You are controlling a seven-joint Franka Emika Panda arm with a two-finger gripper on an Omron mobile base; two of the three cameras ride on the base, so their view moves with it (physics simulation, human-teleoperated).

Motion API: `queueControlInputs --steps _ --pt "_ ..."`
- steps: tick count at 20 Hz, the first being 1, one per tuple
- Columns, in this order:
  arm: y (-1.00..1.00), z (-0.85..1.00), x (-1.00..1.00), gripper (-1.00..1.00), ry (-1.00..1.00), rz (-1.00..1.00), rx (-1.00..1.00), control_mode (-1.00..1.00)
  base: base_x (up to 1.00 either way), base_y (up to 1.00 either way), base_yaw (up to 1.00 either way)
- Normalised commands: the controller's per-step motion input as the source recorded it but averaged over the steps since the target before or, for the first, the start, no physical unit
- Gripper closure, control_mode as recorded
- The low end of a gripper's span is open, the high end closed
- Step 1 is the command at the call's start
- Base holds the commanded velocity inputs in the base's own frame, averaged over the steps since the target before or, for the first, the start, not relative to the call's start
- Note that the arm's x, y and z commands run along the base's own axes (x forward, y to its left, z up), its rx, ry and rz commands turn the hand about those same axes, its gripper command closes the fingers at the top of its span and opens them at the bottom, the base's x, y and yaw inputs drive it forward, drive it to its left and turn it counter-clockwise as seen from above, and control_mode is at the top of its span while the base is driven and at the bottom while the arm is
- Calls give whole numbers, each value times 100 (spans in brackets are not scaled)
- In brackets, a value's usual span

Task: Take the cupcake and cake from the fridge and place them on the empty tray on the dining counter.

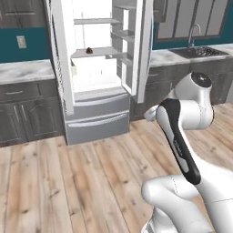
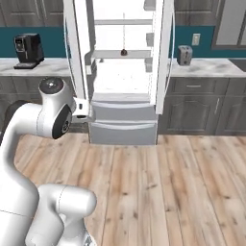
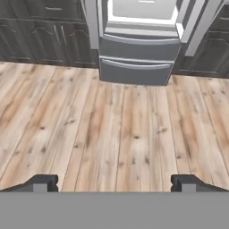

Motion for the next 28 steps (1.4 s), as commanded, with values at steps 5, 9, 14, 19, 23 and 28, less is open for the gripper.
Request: queueControlInputs --steps 5,9,14,19,23,28 --pt "0 0 0 -100 0 0 0 100 100 -29 4" --pt "0 0 0 -100 0 0 0 100 100 -29 7" --pt "0 0 0 -100 0 0 0 100 100 -13 6" --pt "0 0 0 -100 0 0 0 100 100 -12 6" --pt "0 0 0 -100 0 0 0 100 94 -21 8" --pt "0 0 0 -100 0 0 0 100 86 -23 6"
